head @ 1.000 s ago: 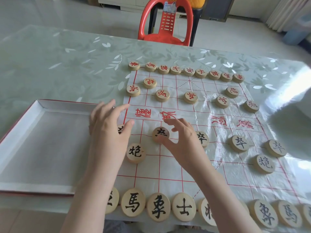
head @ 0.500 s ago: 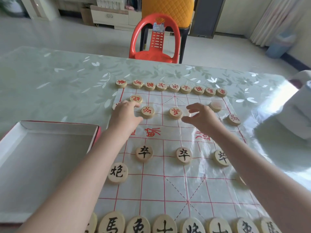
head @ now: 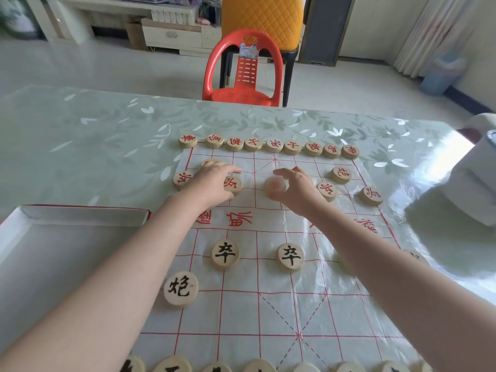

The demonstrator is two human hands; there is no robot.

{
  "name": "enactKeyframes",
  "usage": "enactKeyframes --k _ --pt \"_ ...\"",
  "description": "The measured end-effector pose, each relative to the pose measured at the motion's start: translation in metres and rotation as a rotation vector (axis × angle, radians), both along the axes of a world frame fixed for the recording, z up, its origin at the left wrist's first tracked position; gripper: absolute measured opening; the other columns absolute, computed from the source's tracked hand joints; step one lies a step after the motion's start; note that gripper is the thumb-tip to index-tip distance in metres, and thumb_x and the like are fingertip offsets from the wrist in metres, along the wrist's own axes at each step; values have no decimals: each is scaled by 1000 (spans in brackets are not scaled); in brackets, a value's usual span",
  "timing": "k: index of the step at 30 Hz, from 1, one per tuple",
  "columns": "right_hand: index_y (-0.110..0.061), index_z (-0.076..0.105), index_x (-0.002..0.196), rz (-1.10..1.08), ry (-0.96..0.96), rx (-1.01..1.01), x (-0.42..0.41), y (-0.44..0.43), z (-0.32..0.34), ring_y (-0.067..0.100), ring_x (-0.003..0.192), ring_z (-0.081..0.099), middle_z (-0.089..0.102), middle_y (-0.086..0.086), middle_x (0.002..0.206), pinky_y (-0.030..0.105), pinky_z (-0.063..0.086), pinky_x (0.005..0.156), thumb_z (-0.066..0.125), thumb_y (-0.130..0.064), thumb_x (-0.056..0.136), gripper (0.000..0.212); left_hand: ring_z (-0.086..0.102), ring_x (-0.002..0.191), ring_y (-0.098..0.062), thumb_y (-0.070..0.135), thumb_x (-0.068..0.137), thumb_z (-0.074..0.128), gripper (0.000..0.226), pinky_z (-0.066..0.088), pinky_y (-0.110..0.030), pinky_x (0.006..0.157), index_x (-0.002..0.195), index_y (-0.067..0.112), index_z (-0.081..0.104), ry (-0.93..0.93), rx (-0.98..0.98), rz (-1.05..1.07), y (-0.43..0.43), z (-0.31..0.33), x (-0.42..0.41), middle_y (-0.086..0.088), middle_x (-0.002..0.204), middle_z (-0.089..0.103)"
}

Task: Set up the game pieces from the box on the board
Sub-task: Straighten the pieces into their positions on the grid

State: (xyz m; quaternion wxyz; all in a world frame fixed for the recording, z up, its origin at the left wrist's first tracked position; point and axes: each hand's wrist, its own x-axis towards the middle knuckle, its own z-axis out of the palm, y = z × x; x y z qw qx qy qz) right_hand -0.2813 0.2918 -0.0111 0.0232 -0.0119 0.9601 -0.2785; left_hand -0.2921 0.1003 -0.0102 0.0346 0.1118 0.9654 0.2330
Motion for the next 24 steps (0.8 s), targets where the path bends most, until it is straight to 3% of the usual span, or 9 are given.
enactKeyframes --k 4,7,10,12,16,19,21,24 --pt "-17 51 129 -32 -8 -27 -2 2 -4 26 112 49 47 9 123 26 39 78 69 -38 79 58 44 122 -22 38 71 74 61 39 -40 101 126 23 52 29 24 95 1 -5 -2 -4 129 50" --pt "-15 55 125 -63 22 -62 -4 3 -10 25 108 52 50 10 121 25 40 74 69 -31 79 50 46 118 -22 50 66 75 66 41 -35 96 121 19 54 62 57 211 6 -9 -1 -4 124 51" --pt "-15 56 124 -85 25 -114 -5 5 -15 17 84 53 50 8 120 17 38 55 66 -23 83 43 49 114 -21 54 63 75 68 41 -32 91 115 13 55 112 93 319 11 -11 1 -5 121 52" --pt "-17 56 124 -91 31 -130 -7 7 -18 16 82 52 50 7 121 12 32 48 61 -21 86 38 52 109 -22 53 63 76 65 42 -32 87 107 11 55 134 127 361 13 -13 1 -6 117 54" --pt "-18 55 125 -82 29 -153 -7 11 -22 17 92 52 49 5 121 12 31 50 59 -24 87 38 55 102 -22 46 65 77 53 41 -30 77 98 10 58 132 132 375 13 -17 0 -6 108 60" --pt "-18 55 126 -73 20 -173 -6 12 -22 21 102 54 47 6 122 16 36 52 63 -28 85 42 56 102 -21 37 71 74 40 40 -27 76 101 14 63 124 147 336 13 -17 -1 -4 110 59" --pt "-18 55 126 -72 21 -171 -6 11 -22 23 107 52 46 7 122 22 40 62 62 -31 84 44 55 107 -19 28 75 70 37 41 -26 79 111 19 63 97 147 264 13 -16 -1 0 114 59" --pt "-19 53 126 -77 32 -162 -5 10 -24 25 114 48 46 8 123 28 43 76 59 -33 85 44 49 117 -18 20 75 65 51 42 -30 94 125 22 53 58 192 212 11 -14 0 2 123 57"
